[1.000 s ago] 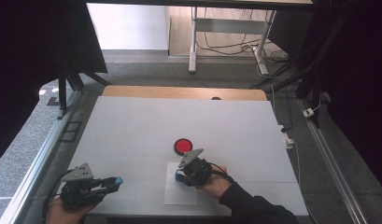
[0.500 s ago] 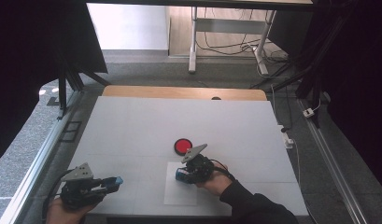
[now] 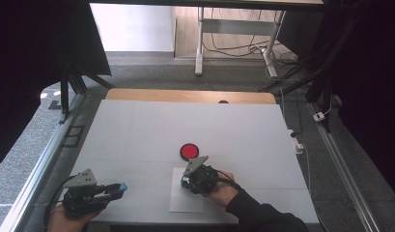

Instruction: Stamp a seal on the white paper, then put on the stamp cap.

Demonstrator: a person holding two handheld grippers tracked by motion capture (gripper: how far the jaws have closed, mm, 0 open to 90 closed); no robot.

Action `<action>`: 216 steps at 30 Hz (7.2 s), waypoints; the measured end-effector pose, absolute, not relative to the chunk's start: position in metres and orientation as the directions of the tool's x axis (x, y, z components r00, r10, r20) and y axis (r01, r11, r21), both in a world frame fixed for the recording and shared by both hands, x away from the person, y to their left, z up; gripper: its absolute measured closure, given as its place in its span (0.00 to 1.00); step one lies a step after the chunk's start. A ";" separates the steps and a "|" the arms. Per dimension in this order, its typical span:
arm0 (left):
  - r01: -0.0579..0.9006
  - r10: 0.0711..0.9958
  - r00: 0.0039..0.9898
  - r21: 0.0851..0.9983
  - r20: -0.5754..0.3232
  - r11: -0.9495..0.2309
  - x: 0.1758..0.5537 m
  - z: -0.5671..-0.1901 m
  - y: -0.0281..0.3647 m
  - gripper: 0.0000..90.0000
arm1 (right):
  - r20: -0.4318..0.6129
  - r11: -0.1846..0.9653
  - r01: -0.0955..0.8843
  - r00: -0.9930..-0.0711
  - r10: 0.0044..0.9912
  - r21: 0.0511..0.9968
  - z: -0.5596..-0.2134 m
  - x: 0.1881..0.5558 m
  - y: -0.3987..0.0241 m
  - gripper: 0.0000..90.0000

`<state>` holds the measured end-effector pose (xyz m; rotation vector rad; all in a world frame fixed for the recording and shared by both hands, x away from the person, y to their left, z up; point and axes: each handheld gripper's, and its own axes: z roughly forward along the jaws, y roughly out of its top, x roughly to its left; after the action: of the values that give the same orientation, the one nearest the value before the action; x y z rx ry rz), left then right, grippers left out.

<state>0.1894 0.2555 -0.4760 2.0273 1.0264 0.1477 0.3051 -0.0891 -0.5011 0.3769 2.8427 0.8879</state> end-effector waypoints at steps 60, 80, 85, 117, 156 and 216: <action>0.623 0.709 0.654 0.719 -0.265 -0.307 0.190 -0.476 0.256 0.76 | 0.050 0.654 0.237 -0.955 0.291 0.718 -0.455 0.317 -0.109 0.78; 0.622 0.704 0.658 0.721 -0.268 -0.307 0.190 -0.476 0.256 0.76 | 0.071 0.601 0.222 -0.962 0.265 0.767 -0.434 0.314 -0.116 0.78; 0.612 0.694 0.673 0.719 -0.254 -0.329 0.190 -0.476 0.254 0.76 | 0.069 0.601 0.214 -0.964 0.255 0.770 -0.432 0.313 -0.118 0.78; 0.448 0.459 0.862 0.746 -0.215 -0.492 0.235 -0.469 0.192 0.76 | 0.087 0.562 0.187 -0.976 0.201 0.806 -0.419 0.312 -0.124 0.78; 0.287 0.184 0.957 0.819 -0.224 -0.497 0.293 -0.470 0.126 0.76 | 0.104 0.511 0.155 -0.986 0.127 0.845 -0.402 0.304 -0.129 0.78; 0.121 -0.023 0.989 0.890 -0.146 -0.440 0.299 -0.463 0.117 0.76 | 0.121 0.498 0.124 -0.992 0.037 0.858 -0.405 0.300 -0.124 0.78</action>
<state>0.2991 0.1168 -0.4635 2.0204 0.0693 -0.1632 0.2999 -0.1239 -0.4055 0.1499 2.7937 1.6113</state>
